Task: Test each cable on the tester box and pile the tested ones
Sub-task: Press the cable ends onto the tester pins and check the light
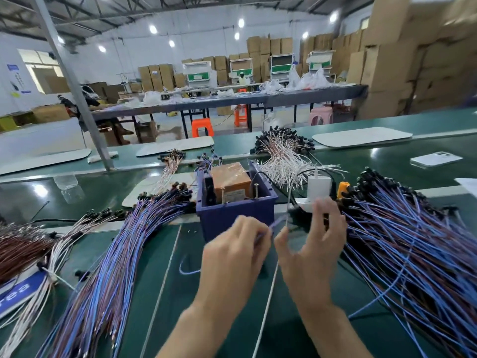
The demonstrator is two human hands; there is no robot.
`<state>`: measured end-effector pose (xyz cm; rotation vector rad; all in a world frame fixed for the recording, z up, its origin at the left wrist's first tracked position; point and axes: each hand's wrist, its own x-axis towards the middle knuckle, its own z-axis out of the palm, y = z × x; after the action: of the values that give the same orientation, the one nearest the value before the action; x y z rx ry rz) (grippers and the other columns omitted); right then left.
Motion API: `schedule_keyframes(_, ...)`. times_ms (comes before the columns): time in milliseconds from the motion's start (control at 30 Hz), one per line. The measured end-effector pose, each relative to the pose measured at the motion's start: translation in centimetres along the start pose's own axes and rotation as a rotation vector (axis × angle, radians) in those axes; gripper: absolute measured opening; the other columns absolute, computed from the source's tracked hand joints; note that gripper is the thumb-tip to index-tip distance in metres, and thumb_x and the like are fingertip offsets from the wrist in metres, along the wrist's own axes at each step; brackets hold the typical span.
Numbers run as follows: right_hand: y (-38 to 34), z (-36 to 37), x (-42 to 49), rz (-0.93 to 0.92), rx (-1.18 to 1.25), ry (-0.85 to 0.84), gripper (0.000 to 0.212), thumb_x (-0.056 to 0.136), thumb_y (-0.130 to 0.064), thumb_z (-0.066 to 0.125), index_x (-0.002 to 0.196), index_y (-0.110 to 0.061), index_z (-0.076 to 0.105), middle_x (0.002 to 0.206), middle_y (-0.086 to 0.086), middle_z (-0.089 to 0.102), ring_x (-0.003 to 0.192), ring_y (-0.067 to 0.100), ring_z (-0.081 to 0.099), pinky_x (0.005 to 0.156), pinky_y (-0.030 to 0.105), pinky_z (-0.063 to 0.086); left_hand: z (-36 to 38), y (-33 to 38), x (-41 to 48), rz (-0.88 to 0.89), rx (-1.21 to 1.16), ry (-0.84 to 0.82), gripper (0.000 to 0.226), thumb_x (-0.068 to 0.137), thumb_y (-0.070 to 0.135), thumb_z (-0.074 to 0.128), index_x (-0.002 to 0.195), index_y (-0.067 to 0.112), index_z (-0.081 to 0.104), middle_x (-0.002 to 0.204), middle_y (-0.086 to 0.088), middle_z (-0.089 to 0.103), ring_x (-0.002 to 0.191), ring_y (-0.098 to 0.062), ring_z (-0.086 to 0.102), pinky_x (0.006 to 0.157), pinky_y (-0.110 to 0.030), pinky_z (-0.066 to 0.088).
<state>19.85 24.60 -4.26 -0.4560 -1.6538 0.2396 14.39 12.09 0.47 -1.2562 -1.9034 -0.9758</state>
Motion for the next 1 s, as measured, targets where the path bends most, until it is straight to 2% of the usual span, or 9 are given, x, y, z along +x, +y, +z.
schedule_keyframes(67,0.3,0.0,-0.2,-0.103,-0.034,-0.12,0.051,0.097,-0.033,0.053,0.142,-0.011,0.043,0.139,0.018,0.046,0.135,0.032,0.043,0.121,0.051,0.023,1.4,0.0,-0.9,0.169,0.011,-0.094,0.012,0.1,0.024,0.063,0.089,0.018,0.064,0.078,0.007,0.054,0.059,-0.011,0.054,0.051,-0.03,0.048)
schedule_keyframes(133,1.0,-0.1,-0.5,-0.095,-0.017,-0.216,0.033,0.097,-0.025,0.052,0.129,-0.021,0.059,0.108,0.004,0.068,0.106,0.017,0.061,0.105,0.037,0.042,1.9,-0.3,-1.3,0.272,-0.001,-0.135,0.012,0.1,0.027,0.061,0.093,0.02,0.068,0.077,0.007,0.053,0.061,-0.01,0.05,0.053,-0.025,0.046)
schedule_keyframes(200,1.5,0.0,-0.4,0.13,0.053,-0.243,0.021,0.104,-0.024,0.048,0.117,-0.035,0.06,0.069,-0.009,0.064,0.065,0.012,0.058,0.067,0.034,0.048,1.9,-0.8,-1.6,0.291,0.001,-0.154,0.015,0.101,0.03,0.06,0.098,0.021,0.072,0.077,0.008,0.055,0.063,-0.009,0.052,0.055,-0.022,0.045)
schedule_keyframes(267,2.0,0.5,-0.3,0.432,0.165,-0.218,0.021,0.106,-0.029,0.039,0.114,-0.04,0.055,0.054,-0.009,0.051,0.051,0.016,0.05,0.052,0.04,0.044,1.6,-1.5,-1.9,0.288,0.028,-0.164,0.024,0.103,0.031,0.054,0.098,0.018,0.074,0.076,0.006,0.058,0.061,-0.011,0.056,0.054,-0.026,0.048)
schedule_keyframes(367,2.9,0.8,0.2,0.683,0.383,-0.095,0.024,0.106,-0.03,0.037,0.102,-0.037,0.06,0.057,-0.006,0.052,0.051,0.011,0.046,0.051,0.032,0.041,0.9,-2.3,-2.0,0.246,0.025,-0.17,0.038,0.107,0.035,0.041,0.099,0.017,0.073,0.078,0.009,0.064,0.061,-0.012,0.06,0.053,-0.029,0.05)
schedule_keyframes(567,4.0,0.3,1.7,1.258,0.875,0.03,0.043,0.105,-0.048,0.038,0.096,-0.017,0.067,0.057,-0.005,0.043,0.039,0.008,0.029,0.038,0.018,0.023,0.5,-3.3,-2.3,0.157,0.054,-0.147,0.026,0.108,0.029,0.039,0.102,0.02,0.063,0.078,0.011,0.056,0.059,-0.011,0.052,0.053,-0.026,0.044)
schedule_keyframes(767,2.3,0.0,1.9,1.426,1.513,-0.206,0.071,0.09,-0.075,0.037,0.087,-0.014,0.074,0.047,-0.004,0.028,0.034,0.009,0.015,0.031,0.019,0.018,2.3,-4.0,-3.0,0.224,0.212,-0.159,0.026,0.105,0.025,0.044,0.1,0.02,0.069,0.08,0.008,0.055,0.069,-0.017,0.053,0.073,-0.03,0.042)
schedule_keyframes(900,1.1,0.4,1.3,1.464,1.494,-0.479,0.074,0.087,-0.073,0.039,0.082,-0.01,0.077,0.038,-0.003,0.024,0.029,0.008,0.014,0.032,0.017,0.013,3.0,-3.9,-3.4,0.251,0.198,-0.136,0.023,0.102,0.025,0.05,0.102,0.02,0.072,0.085,0.009,0.062,0.076,-0.017,0.057,0.076,-0.028,0.042)
schedule_keyframes(1000,0.3,0.8,0.6,1.316,1.391,-0.689,0.062,0.093,-0.06,0.041,0.102,-0.011,0.077,0.042,0.0,0.032,0.028,0.008,0.017,0.034,0.019,0.012,2.6,-3.6,-3.2,0.127,0.131,-0.076,0.022,0.099,0.028,0.052,0.1,0.023,0.073,0.096,0.005,0.063,0.09,-0.017,0.054,0.079,-0.03,0.043)
